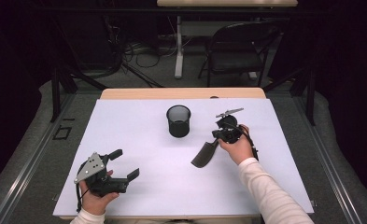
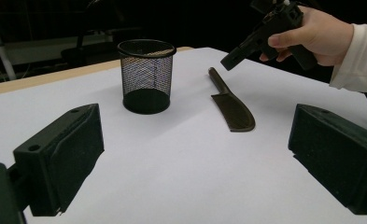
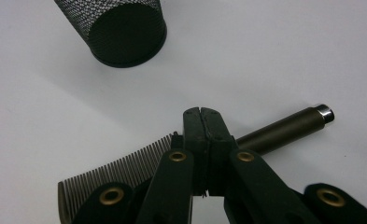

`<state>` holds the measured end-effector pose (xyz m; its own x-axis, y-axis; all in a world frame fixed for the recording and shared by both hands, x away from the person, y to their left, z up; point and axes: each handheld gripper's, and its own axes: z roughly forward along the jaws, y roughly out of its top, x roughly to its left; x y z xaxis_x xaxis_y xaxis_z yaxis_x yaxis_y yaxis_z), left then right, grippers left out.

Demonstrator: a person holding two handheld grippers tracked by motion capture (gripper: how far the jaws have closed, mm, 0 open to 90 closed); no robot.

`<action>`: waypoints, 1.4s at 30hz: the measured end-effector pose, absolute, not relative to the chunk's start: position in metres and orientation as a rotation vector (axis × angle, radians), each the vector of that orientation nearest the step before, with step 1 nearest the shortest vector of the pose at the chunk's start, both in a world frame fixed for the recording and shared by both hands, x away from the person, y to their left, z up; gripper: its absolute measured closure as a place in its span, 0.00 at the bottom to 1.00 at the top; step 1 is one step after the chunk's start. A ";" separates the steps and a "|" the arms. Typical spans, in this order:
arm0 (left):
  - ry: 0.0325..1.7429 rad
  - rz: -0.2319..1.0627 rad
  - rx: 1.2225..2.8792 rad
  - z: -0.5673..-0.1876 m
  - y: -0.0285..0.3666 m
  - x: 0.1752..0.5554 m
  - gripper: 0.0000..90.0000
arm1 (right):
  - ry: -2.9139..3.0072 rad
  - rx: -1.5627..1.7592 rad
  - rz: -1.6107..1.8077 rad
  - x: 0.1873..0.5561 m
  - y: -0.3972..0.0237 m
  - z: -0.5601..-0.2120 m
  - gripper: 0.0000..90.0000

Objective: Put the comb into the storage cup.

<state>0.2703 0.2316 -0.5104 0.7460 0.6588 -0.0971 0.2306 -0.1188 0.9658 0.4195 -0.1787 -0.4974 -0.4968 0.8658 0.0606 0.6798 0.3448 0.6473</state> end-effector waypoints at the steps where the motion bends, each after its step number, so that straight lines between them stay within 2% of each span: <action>1: 0.714 0.423 1.689 -0.510 0.232 0.270 0.04 | 2.319 1.378 0.898 0.421 -0.178 -0.498 1.00; 24: 0.717 0.416 1.692 -0.511 0.232 0.272 0.04 | 2.370 1.418 0.753 0.445 -0.171 -0.521 1.00; 42: 0.716 0.414 1.693 -0.512 0.232 0.272 0.04 | 2.407 1.410 0.671 0.447 -0.166 -0.530 1.00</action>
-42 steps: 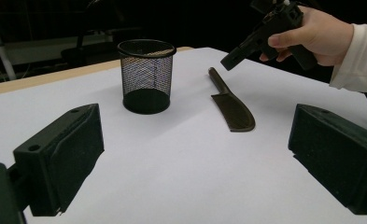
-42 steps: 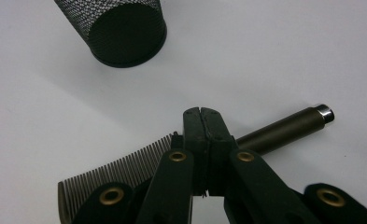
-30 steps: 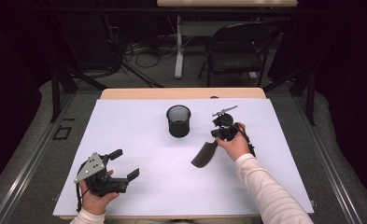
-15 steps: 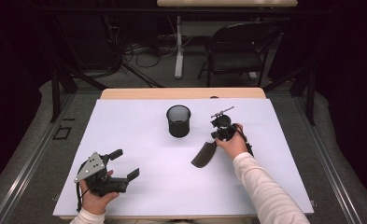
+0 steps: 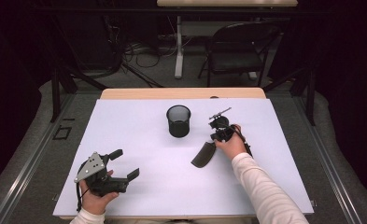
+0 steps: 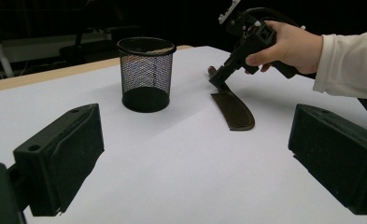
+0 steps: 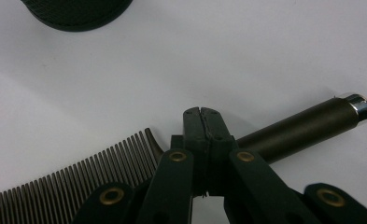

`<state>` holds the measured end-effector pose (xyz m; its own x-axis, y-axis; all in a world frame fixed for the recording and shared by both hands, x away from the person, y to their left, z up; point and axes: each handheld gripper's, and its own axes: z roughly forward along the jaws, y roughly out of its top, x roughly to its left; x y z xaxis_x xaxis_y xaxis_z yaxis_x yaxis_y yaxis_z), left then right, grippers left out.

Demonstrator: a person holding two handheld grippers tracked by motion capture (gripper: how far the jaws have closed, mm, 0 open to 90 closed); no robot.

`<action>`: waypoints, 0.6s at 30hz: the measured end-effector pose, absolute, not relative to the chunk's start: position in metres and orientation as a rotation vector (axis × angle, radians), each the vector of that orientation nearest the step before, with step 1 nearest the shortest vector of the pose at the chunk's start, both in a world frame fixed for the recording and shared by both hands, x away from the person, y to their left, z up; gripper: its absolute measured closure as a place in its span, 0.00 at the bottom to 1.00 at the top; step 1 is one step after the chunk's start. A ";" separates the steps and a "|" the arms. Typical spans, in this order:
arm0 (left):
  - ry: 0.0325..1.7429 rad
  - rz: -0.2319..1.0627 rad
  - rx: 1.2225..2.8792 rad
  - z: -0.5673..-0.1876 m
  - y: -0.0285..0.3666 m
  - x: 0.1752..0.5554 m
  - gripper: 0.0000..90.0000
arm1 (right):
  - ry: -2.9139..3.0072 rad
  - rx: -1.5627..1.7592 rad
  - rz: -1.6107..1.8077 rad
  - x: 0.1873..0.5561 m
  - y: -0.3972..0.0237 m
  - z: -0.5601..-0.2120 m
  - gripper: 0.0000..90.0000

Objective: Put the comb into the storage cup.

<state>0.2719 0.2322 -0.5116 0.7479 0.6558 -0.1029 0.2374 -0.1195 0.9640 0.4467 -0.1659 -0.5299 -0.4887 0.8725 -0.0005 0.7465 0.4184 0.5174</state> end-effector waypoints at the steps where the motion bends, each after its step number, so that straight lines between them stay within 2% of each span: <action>1: 0.716 0.414 1.693 -0.512 0.232 0.272 0.04 | 2.407 1.410 0.671 0.447 -0.166 -0.530 1.00; 18: 0.716 0.413 1.693 -0.512 0.232 0.272 0.04 | 2.448 1.394 0.628 0.443 -0.164 -0.531 1.00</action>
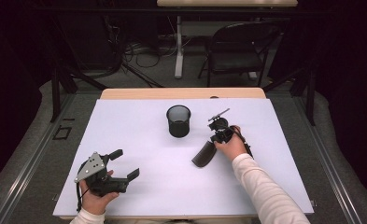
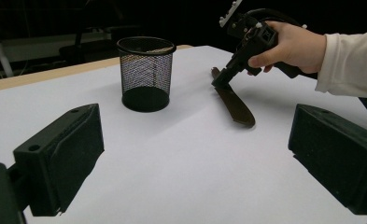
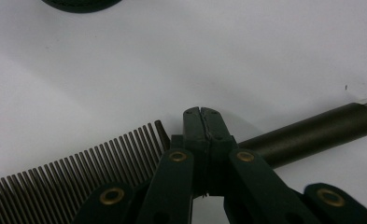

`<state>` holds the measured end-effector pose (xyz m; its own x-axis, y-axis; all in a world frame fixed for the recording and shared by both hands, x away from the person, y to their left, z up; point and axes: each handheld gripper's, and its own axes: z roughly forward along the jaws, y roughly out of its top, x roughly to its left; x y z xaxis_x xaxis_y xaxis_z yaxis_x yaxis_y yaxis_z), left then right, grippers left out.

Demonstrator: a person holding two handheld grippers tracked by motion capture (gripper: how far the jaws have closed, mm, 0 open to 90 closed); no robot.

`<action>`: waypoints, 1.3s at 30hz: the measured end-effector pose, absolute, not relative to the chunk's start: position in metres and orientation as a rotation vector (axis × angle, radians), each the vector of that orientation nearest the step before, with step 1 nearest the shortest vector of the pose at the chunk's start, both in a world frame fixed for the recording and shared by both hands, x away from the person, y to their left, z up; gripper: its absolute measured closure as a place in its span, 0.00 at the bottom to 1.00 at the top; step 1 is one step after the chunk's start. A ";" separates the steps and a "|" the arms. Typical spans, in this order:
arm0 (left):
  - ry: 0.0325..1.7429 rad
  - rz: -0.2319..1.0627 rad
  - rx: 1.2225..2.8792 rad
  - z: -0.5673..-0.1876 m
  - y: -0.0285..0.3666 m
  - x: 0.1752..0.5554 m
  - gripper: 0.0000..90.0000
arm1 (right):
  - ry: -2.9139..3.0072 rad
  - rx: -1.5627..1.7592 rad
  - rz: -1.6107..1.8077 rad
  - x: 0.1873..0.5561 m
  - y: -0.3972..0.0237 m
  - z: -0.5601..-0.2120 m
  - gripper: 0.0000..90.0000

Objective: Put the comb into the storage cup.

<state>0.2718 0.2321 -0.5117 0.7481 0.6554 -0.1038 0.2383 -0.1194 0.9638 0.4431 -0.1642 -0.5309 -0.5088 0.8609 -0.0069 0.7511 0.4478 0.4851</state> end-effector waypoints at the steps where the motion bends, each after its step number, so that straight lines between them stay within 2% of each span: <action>1: 0.716 0.414 1.693 -0.512 0.232 0.272 0.04 | 2.444 1.397 0.636 0.442 -0.164 -0.532 1.00; 32: 0.714 0.413 1.696 -0.512 0.232 0.272 0.04 | 2.452 1.422 0.533 0.434 -0.181 -0.530 1.00; 34: 0.715 0.412 1.696 -0.512 0.232 0.272 0.04 | 2.494 1.423 0.414 0.434 -0.183 -0.524 1.00; 35: 0.715 0.412 1.696 -0.512 0.232 0.272 0.04 | 2.490 1.423 0.415 0.433 -0.184 -0.525 1.00; 36: 0.715 0.412 1.696 -0.512 0.232 0.272 0.04 | 2.439 1.411 0.564 0.433 -0.186 -0.532 1.00; 39: 0.716 0.412 1.695 -0.512 0.232 0.272 0.04 | 2.460 1.428 0.512 0.432 -0.190 -0.529 1.00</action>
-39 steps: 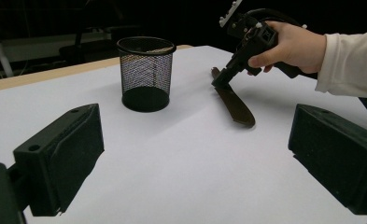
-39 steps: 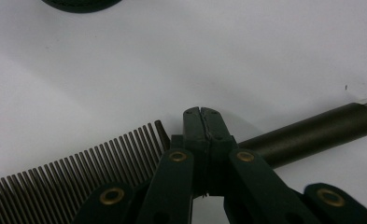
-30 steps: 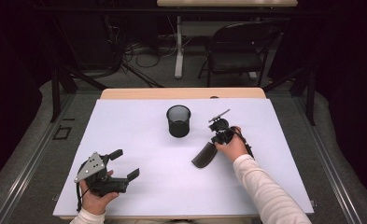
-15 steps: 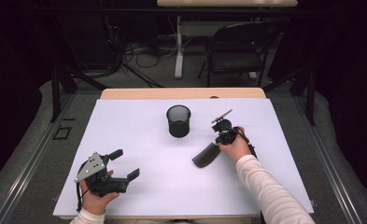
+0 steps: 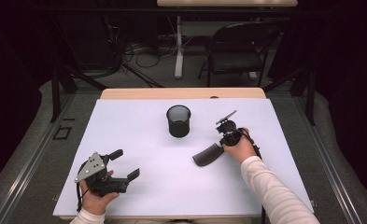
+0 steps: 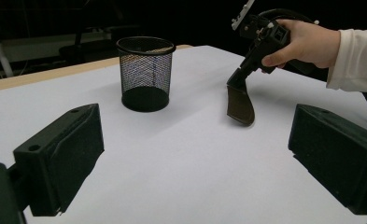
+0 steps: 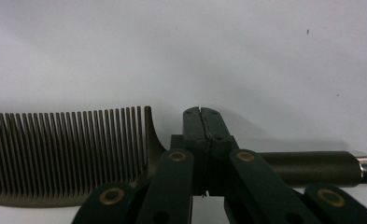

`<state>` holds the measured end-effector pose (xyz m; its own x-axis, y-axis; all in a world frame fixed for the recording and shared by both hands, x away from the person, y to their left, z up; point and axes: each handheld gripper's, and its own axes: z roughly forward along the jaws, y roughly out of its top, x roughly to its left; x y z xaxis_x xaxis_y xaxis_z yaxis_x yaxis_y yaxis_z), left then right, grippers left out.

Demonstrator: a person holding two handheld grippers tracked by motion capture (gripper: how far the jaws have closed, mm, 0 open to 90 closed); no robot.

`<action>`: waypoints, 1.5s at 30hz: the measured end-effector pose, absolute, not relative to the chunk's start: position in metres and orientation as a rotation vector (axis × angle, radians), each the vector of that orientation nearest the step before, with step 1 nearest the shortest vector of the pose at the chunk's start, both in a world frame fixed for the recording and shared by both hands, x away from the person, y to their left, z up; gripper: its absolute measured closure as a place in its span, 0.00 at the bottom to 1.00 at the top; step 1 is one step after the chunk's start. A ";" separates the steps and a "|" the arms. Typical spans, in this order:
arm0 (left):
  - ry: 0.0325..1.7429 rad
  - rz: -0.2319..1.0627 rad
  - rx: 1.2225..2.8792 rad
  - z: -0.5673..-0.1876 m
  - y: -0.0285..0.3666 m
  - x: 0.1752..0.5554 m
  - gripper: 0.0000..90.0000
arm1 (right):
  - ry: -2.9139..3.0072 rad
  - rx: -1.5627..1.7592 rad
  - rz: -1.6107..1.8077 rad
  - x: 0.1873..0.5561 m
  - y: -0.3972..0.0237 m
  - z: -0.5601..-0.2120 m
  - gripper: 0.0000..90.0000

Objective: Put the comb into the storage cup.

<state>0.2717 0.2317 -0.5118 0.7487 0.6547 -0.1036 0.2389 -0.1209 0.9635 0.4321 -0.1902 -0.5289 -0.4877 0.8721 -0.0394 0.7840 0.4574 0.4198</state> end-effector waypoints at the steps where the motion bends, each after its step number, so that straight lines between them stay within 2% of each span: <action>1: 0.715 0.412 1.696 -0.512 0.232 0.272 0.04 | 2.454 1.435 0.525 0.432 -0.191 -0.529 1.00; 3: 0.716 0.412 1.695 -0.512 0.232 0.272 0.04 | 2.496 1.452 0.397 0.430 -0.193 -0.523 1.00; 4: 0.716 0.411 1.693 -0.512 0.231 0.272 0.04 | 2.430 1.429 0.597 0.429 -0.194 -0.533 1.00; 5: 0.715 0.412 1.696 -0.512 0.231 0.272 0.04 | 2.423 1.429 0.610 0.429 -0.195 -0.534 1.00; 6: 0.715 0.412 1.696 -0.512 0.231 0.272 0.04 | 2.526 1.444 0.320 0.428 -0.196 -0.519 1.00; 7: 0.715 0.412 1.696 -0.512 0.232 0.272 0.04 | 2.543 1.453 0.277 0.427 -0.197 -0.517 1.00; 8: 0.715 0.412 1.696 -0.512 0.232 0.272 0.04 | 2.407 1.434 0.619 0.426 -0.197 -0.535 1.00; 13: 0.722 0.419 1.694 -0.512 0.231 0.271 0.04 | 2.462 1.451 0.493 0.423 -0.205 -0.527 1.00; 15: 0.719 0.414 1.694 -0.512 0.231 0.272 0.04 | 2.427 1.451 0.594 0.421 -0.207 -0.532 1.00; 16: 0.719 0.414 1.695 -0.512 0.231 0.272 0.04 | 2.506 1.461 0.364 0.421 -0.208 -0.521 1.00; 17: 0.719 0.414 1.695 -0.512 0.231 0.272 0.04 | 2.454 1.456 0.517 0.420 -0.209 -0.529 1.00; 45: 0.721 0.411 1.694 -0.513 0.231 0.272 0.04 | 2.521 1.472 0.543 0.386 -0.230 -0.529 1.00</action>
